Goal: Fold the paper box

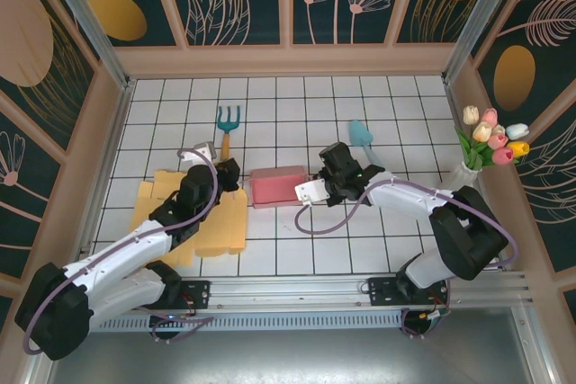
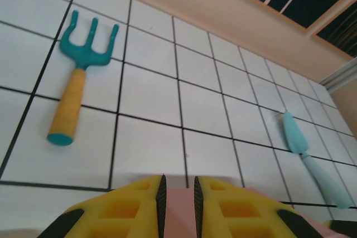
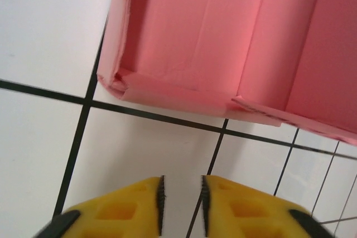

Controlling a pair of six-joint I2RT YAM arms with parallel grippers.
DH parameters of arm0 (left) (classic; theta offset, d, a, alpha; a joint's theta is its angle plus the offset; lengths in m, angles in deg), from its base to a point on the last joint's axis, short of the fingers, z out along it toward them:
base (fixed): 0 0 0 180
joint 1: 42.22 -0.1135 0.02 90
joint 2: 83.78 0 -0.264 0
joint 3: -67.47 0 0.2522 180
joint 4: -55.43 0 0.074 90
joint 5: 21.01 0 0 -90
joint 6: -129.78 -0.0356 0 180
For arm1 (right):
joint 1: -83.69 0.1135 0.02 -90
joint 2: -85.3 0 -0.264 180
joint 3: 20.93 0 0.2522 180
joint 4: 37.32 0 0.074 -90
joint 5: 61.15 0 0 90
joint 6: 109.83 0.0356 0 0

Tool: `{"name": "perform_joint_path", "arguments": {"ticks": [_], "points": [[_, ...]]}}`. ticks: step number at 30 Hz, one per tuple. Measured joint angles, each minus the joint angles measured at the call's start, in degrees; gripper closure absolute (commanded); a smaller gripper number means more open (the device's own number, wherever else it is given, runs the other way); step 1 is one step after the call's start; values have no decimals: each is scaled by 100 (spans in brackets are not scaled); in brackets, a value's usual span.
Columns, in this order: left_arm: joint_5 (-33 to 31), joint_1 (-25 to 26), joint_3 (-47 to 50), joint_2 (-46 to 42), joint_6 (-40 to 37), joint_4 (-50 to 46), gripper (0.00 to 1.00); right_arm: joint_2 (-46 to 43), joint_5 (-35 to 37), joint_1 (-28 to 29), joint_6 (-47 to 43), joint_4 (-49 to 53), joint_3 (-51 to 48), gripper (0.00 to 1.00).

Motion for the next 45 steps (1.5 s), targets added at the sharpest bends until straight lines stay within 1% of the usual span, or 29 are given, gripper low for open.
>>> {"name": "perform_joint_path", "arguments": {"ticks": [2,6,8,13,16,20,21,23,26,27,31,34,35,39,42,45], "points": [[0,50,-304,149,-48,-138,78,-7,57,2,26,184,31,67],[20,245,-879,798,-149,-153,79,-168,157,0,50,634,133,62],[26,400,-999,1134,-177,-120,80,-391,186,0,59,848,155,59],[42,761,-1027,1803,-210,-111,80,-1119,212,-35,151,1167,199,59],[39,855,-953,1958,-212,-44,81,-1711,-28,-155,369,1172,201,55],[22,872,-643,1967,-205,173,81,-2594,-651,-339,1010,791,199,51],[20,872,-560,1967,-203,214,81,-2754,-824,-345,1309,603,199,50],[22,872,-433,1967,-201,284,81,-2903,-1078,-345,1864,264,199,54],[22,872,-280,1987,-160,439,81,-2804,-1211,-339,3394,-404,203,56],[22,872,-227,1991,-153,516,81,-2728,-1137,-339,4017,-645,203,56],[22,872,-63,2002,-116,684,81,-2498,-476,-339,6533,-1569,76,54],[22,872,-2,2057,-114,767,81,-2184,-181,-332,7932,-2000,-125,47],[22,872,15,2085,-116,800,80,-1943,-98,-313,8347,-2068,-188,45],[-11,872,168,2096,-116,920,80,-916,155,-120,9372,-2111,-289,43],[-74,872,264,2096,-116,942,79,-205,308,90,9792,-2116,-319,43],[-111,872,295,2135,-114,990,79,310,407,240,10059,-2129,-319,42]]}}
